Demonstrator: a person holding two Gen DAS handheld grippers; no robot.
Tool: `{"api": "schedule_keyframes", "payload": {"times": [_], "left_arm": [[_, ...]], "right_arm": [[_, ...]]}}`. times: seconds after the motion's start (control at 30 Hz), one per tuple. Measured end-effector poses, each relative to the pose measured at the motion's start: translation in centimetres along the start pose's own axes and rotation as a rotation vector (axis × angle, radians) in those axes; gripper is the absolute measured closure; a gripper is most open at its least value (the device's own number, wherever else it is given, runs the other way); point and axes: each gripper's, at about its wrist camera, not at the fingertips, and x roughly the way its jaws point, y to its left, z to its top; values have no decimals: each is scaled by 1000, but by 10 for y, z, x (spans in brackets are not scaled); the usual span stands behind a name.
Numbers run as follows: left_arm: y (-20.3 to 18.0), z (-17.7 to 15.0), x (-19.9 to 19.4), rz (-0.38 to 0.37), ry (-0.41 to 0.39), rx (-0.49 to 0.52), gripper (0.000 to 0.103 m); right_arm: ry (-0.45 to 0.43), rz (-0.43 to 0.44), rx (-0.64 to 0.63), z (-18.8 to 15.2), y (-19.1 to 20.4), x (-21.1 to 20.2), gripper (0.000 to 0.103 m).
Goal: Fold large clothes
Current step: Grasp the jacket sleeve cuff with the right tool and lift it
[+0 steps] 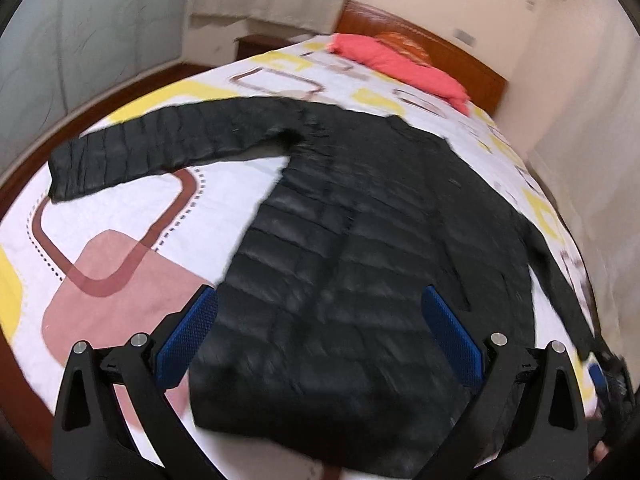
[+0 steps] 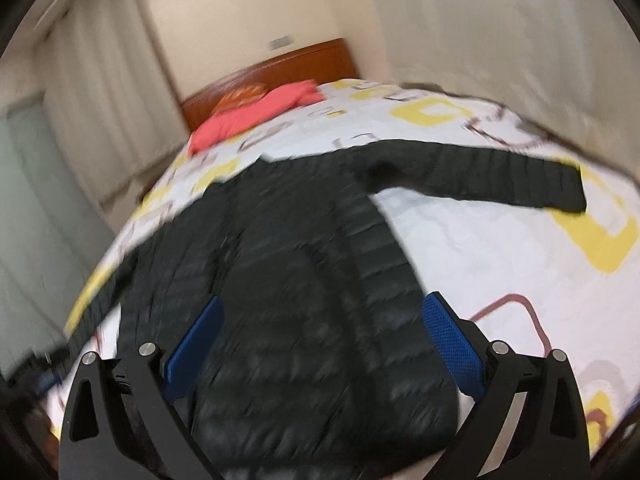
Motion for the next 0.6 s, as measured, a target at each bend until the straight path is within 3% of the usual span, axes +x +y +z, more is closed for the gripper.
{"api": "schedule_keyframes", "payload": {"times": [0.17, 0.23, 0.27, 0.43, 0.53, 0.6], "left_arm": [[52, 32, 52, 79, 9, -147, 2], [76, 42, 70, 130, 11, -201, 2], [86, 46, 77, 146, 10, -226, 2], [135, 54, 107, 209, 7, -393, 2], [153, 48, 117, 219, -1, -474, 2], [157, 46, 117, 229, -51, -505, 2]], "right_arm": [[-53, -48, 225, 35, -92, 36, 7], [-58, -73, 298, 43, -126, 49, 41], [-45, -88, 356, 47, -148, 58, 45], [-81, -39, 604, 48, -231, 82, 44], [-122, -22, 700, 46, -262, 91, 44], [-148, -23, 734, 45, -274, 95, 42]]}}
